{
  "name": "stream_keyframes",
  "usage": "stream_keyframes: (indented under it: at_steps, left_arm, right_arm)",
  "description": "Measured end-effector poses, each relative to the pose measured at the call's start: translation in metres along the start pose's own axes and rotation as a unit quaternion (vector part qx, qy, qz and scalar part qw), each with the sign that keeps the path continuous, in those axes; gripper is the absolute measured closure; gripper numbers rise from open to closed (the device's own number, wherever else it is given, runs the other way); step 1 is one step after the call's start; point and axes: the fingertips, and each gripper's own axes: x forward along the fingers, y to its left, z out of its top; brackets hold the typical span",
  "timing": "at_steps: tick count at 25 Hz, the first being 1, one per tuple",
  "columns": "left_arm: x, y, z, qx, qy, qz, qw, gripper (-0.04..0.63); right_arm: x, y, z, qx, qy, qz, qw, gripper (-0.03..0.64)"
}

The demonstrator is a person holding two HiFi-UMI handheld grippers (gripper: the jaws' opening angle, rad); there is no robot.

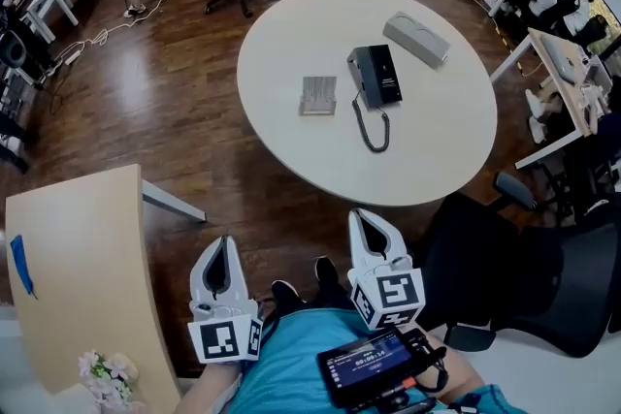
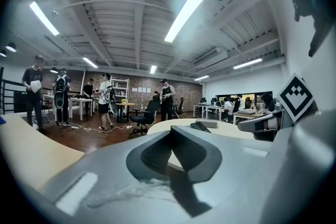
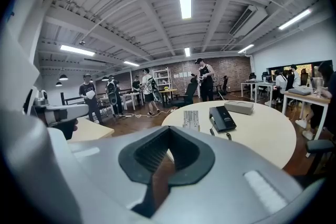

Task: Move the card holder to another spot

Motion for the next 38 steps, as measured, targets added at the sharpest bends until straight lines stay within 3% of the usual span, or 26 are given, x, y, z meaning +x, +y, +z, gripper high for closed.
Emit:
stream_keyframes:
  at_steps: [8, 38]
  left_arm:
    - [0.006, -0.011, -0.008, -0.009, 0.006, 0.01, 0.9999, 0.581]
    - [0.009, -0.019, -0.008, -0.005, 0.012, 0.005, 0.9999, 0.581]
  right_arm:
    - [-0.001, -0.001, 0.001, -0.02, -0.002, 0.021, 1.0, 0.626]
    - [-0.003, -0.005, 0.009, -0.017, -0.02, 0.023, 0.999, 0.629]
